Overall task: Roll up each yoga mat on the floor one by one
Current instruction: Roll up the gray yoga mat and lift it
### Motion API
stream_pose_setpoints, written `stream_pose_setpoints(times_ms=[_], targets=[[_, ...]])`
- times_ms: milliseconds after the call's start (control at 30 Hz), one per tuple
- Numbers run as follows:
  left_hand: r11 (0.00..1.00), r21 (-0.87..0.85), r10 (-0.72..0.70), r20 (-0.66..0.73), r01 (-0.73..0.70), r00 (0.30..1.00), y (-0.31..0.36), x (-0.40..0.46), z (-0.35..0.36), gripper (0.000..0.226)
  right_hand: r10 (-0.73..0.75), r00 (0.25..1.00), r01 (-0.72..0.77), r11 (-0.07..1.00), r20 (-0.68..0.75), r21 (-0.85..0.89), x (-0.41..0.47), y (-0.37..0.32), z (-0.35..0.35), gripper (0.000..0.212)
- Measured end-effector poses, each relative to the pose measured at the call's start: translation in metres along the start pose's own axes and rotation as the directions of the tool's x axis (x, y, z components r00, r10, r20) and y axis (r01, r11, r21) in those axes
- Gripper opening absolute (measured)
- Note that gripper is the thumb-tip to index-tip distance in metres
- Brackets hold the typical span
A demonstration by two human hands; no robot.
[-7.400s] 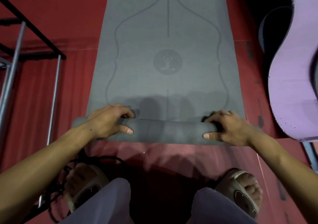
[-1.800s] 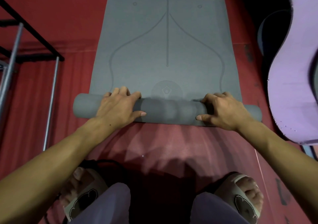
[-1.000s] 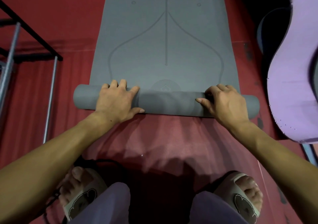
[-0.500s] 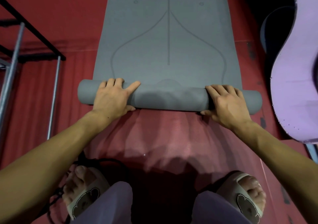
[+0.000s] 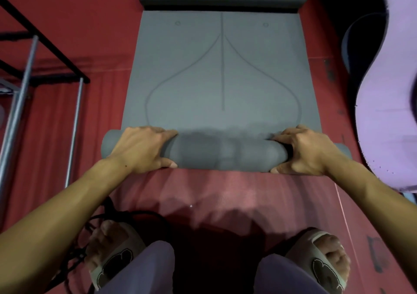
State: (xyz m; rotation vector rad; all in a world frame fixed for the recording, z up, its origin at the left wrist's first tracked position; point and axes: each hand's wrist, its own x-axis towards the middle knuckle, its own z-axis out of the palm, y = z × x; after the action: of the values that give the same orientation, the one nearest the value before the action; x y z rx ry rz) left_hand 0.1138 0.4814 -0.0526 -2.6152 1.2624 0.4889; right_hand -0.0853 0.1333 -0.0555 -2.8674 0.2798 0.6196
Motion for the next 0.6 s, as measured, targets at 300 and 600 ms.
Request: stream_pose_setpoints(times_ms=[300, 600], targets=[[0.996, -0.047, 0.085, 0.224, -0.076, 0.971, 0.006, -0.01, -0.013, 0.089, -0.034, 0.958, 0.019, 0.998, 0.285, 0.056, -0.01, -0.005, -0.003, 0.1], [0.964, -0.252, -0.064, 0.074, 0.081, 0.995, -0.009, -0.005, -0.007, 0.07, 0.088, 0.994, -0.094, 0.989, 0.065, 0.113, -0.005, 0.007, -0.016, 0.079]])
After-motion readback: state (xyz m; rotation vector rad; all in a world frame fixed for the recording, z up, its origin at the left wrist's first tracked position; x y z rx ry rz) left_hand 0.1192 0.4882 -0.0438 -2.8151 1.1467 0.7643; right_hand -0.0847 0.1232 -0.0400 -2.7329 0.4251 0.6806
